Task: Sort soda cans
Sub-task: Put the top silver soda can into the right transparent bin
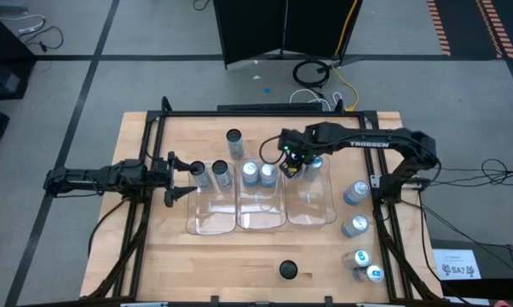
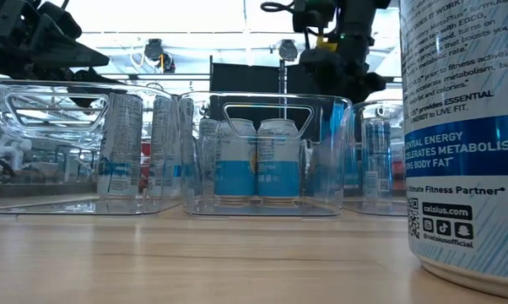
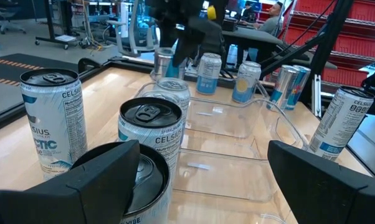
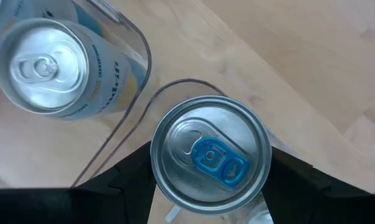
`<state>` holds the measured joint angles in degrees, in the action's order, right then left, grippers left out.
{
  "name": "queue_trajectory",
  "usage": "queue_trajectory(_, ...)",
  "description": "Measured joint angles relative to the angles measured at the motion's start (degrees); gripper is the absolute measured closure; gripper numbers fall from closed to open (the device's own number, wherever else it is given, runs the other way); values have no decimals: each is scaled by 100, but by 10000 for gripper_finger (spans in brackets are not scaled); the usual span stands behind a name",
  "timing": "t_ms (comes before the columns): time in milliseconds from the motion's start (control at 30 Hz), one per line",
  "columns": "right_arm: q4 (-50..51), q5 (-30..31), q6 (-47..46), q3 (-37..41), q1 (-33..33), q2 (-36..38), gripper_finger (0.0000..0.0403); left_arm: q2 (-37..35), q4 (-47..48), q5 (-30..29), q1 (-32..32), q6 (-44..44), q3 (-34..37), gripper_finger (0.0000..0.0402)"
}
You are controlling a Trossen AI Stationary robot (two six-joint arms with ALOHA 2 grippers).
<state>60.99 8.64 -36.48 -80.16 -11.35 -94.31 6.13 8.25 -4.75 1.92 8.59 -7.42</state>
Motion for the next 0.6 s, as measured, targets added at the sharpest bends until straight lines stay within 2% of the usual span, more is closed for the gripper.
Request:
queue_trajectory(333,6,758,-88,2,421,-84,175,0,0,0,1,0,0,39)
queue_trajectory(467,-142,751,-155,131,440,-77,175,0,0,1,1,1,1,39)
queue_trajectory(600,-573,530,-206,592,383,44,175,0,0,2,0,-1,0,39)
